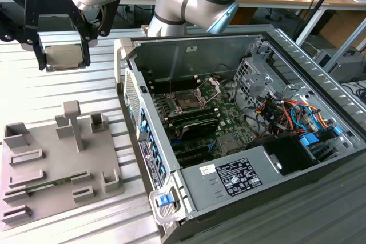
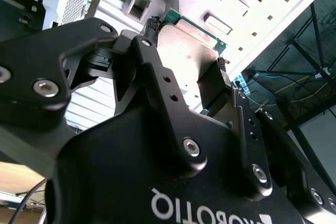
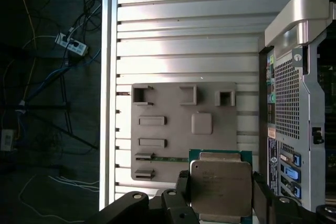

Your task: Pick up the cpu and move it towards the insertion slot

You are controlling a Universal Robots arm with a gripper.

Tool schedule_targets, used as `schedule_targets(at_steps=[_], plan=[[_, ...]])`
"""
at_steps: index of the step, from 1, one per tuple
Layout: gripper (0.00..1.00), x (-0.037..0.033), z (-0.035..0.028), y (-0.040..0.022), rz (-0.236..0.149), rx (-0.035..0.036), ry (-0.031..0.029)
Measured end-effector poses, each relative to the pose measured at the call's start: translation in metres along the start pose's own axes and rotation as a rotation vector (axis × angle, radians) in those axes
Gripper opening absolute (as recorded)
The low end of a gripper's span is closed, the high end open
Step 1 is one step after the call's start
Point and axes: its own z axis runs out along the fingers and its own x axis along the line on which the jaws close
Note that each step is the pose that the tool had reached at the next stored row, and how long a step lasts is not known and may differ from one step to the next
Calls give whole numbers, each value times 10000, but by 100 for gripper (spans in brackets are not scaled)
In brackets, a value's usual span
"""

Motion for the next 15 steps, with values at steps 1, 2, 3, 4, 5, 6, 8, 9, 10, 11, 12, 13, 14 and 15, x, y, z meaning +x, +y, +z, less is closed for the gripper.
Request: schedule_targets(at_steps=[1, 2, 3, 4, 5, 6, 8, 9, 10, 11, 12, 13, 14, 15], plan=[[55, -4, 0, 0, 0, 0, 1], [55, -9, 0, 0, 0, 0, 0], [55, -13, 1, 0, 0, 0, 0], [55, -20, 1, 0, 0, 1, 0], [55, -27, 1, -1, 0, 0, 0], [55, -30, 1, -1, -1, 0, 0], [55, -37, 1, -1, 0, 1, 1], [55, -42, 2, -1, 0, 0, 0], [55, -46, 2, -1, 0, 0, 0], [55, -49, 2, -1, 0, 1, 0], [55, -52, 2, -1, 0, 0, 0], [55, -55, 2, -1, 0, 1, 0], [55, -59, 3, -1, 0, 0, 0], [55, -62, 3, -1, 1, 1, 1]])
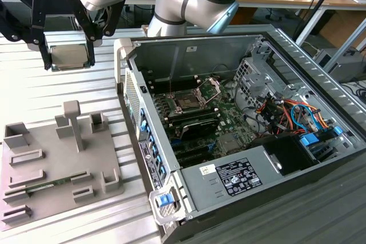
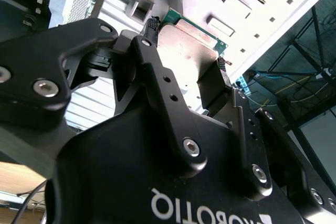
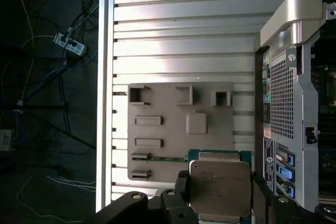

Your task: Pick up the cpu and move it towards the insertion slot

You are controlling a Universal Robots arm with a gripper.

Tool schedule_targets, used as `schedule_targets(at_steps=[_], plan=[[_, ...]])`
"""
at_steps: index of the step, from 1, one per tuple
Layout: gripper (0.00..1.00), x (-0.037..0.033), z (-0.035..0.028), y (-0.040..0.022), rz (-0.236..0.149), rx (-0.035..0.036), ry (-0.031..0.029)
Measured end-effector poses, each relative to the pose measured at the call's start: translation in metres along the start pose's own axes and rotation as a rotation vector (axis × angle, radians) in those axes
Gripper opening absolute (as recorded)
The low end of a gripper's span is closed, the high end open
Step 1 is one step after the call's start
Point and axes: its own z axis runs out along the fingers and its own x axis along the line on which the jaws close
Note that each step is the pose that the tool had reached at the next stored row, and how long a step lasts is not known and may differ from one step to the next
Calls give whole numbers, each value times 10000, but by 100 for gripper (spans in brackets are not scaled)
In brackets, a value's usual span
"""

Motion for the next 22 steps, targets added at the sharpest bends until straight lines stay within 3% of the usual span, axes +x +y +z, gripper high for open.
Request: schedule_targets(at_steps=[22], plan=[[55, -76, 4, -2, -1, 0, 0]])
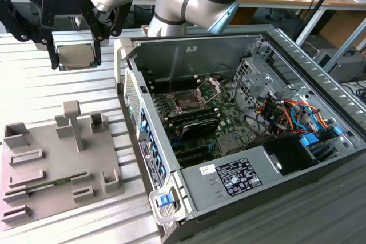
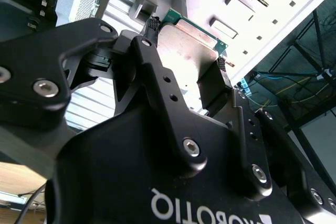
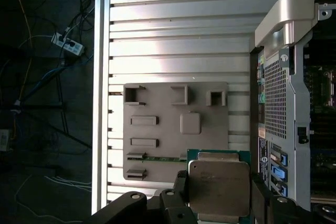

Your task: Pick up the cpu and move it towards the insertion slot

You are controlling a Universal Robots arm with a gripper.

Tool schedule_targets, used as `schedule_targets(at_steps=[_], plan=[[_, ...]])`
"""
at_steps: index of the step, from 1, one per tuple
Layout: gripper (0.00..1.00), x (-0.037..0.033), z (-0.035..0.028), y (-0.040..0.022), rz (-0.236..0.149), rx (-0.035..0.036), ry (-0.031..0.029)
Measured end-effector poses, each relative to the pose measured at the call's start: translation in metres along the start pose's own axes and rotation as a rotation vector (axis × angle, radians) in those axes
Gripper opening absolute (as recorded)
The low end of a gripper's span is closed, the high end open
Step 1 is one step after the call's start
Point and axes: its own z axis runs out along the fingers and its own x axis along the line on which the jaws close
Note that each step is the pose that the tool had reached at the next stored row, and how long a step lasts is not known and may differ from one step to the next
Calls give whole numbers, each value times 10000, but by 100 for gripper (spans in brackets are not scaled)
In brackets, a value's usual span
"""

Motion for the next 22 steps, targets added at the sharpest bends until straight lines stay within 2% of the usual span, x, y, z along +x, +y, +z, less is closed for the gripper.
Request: schedule_targets(at_steps=[22], plan=[[55, -88, 4, -2, 1, 0, -1]])
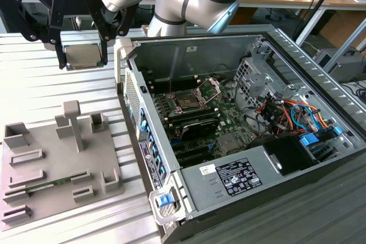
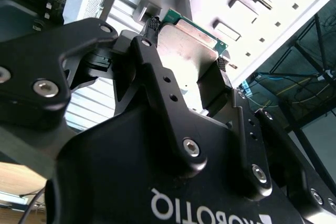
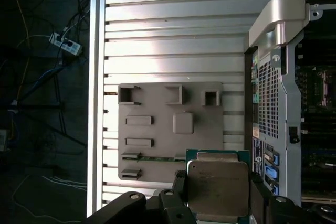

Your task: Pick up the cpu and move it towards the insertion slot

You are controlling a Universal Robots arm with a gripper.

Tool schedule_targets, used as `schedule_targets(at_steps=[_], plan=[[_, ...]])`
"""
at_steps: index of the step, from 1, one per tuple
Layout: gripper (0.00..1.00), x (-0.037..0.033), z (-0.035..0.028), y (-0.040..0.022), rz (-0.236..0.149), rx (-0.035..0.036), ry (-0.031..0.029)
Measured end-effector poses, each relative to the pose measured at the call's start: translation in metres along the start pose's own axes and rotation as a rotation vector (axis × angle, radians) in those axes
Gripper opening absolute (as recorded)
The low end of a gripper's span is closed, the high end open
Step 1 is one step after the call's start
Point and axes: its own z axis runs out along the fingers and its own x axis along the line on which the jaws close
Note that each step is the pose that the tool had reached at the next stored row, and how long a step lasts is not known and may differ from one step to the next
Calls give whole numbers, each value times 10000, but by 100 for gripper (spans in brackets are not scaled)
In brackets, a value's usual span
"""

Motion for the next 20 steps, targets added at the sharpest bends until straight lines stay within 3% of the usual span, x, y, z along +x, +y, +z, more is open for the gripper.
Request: schedule_targets(at_steps=[20], plan=[[55, -107, 3, -2, 0, 0, 0]])
